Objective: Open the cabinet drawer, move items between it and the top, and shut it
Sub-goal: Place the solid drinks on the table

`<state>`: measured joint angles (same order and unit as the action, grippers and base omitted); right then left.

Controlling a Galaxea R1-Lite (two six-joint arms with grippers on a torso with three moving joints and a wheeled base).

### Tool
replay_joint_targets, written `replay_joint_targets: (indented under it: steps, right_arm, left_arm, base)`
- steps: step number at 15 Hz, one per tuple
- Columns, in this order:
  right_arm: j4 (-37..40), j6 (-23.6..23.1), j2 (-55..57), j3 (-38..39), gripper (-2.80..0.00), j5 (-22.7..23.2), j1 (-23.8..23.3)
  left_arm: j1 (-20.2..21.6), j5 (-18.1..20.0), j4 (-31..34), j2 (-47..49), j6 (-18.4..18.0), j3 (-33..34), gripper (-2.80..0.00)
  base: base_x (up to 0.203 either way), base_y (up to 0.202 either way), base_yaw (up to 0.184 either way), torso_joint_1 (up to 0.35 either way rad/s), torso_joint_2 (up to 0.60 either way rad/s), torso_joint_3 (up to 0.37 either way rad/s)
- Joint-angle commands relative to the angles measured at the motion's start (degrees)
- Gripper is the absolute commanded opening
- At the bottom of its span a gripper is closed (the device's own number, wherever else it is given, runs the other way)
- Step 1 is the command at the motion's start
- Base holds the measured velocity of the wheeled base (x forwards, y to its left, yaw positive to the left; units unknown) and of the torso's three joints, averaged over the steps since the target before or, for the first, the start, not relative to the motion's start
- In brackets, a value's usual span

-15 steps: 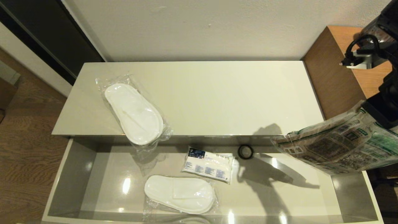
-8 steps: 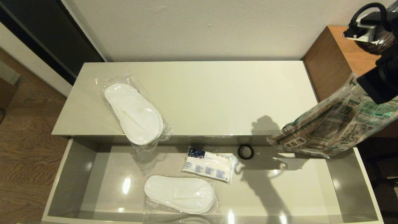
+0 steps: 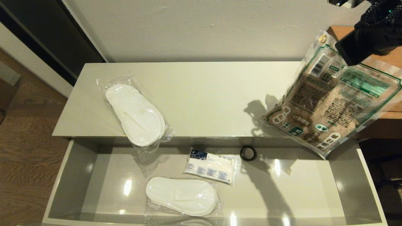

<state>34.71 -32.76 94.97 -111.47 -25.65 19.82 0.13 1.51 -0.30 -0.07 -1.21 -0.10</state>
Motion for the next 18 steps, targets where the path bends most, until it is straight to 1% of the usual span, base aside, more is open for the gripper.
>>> replay_joint_targets:
  steps: [1,2,4,6,9,10,11,12,13,15,16,17,18]
  right_arm:
    - [-3.31,-1.74,2.23,0.03,-2.80,-0.09,-0.91]
    - [-3.94,-1.82,2.77,0.03,-2.80,-0.10,-1.19]
    - [-8.38,-2.12,4.15,0.03,-2.80,-0.54,-2.22]
    - [-11.61,-3.87,4.95,0.03,-2.80,-3.17,-2.33]
    - [-8.78,-3.89,4.08,0.11,-2.80,-3.18,-2.33]
    - [-6.57,-3.73,3.81,0.17,-2.80,-3.28,-2.33]
    - [-2.74,-3.12,3.49,0.39,-2.80,-3.39,-2.33]
    - [1.12,-0.24,3.40,0.67,-2.80,-3.74,-2.39]
    - [5.15,5.27,3.50,0.76,-2.80,-4.09,-2.45]
    - [16.37,18.84,3.63,0.81,-2.80,-3.36,-2.44]
    - [20.13,25.56,3.55,0.88,-2.80,-1.53,-2.40]
    - [23.65,33.17,3.31,0.99,-2.80,1.39,-2.11]
    - [27.68,42.10,2.69,1.22,-2.80,4.75,-1.36]
  left_arm:
    - [0.04,-0.01,-0.05,0.07,-0.02,0.01,-2.80]
    - [0.10,-0.02,-0.05,0.07,-0.02,0.01,-2.80]
    - [0.11,0.05,-0.05,0.07,-0.02,0.01,-2.80]
    - [0.04,-0.02,-0.05,0.07,-0.02,0.01,-2.80]
    - [0.12,-0.02,-0.05,0.07,-0.02,0.01,-2.80]
    - [0.06,0.06,-0.05,0.07,-0.02,0.01,-2.80]
    - [0.04,-0.01,-0.05,0.07,-0.02,0.01,-2.80]
    - [0.08,0.02,-0.05,0.07,-0.02,0.01,-2.80]
    - [0.13,-0.02,-0.05,0.07,-0.02,0.01,-2.80]
    - [0.07,-0.02,-0.05,0.07,-0.02,0.01,-2.80]
    - [0.13,-0.02,-0.05,0.07,-0.02,0.01,-2.80]
    - [0.07,0.07,-0.05,0.07,-0.02,0.01,-2.80]
    - [0.04,-0.02,-0.05,0.07,-0.02,0.01,-2.80]
  base:
    - [0.000,0.000,0.000,0.000,0.00,0.000]
    - [0.000,0.000,0.000,0.000,0.00,0.000]
    - [0.000,0.000,0.000,0.000,0.00,0.000]
    - [0.000,0.000,0.000,0.000,0.00,0.000]
    - [0.000,0.000,0.000,0.000,0.00,0.000]
    - [0.000,0.000,0.000,0.000,0.00,0.000]
    - [0.000,0.000,0.000,0.000,0.00,0.000]
    - [0.000,0.000,0.000,0.000,0.00,0.000]
    - [0.000,0.000,0.000,0.000,0.00,0.000]
    - [0.000,0.000,0.000,0.000,0.00,0.000]
    - [0.000,0.000,0.000,0.000,0.00,0.000]
    - [0.000,0.000,0.000,0.000,0.00,0.000]
    - [0.000,0.000,0.000,0.000,0.00,0.000]
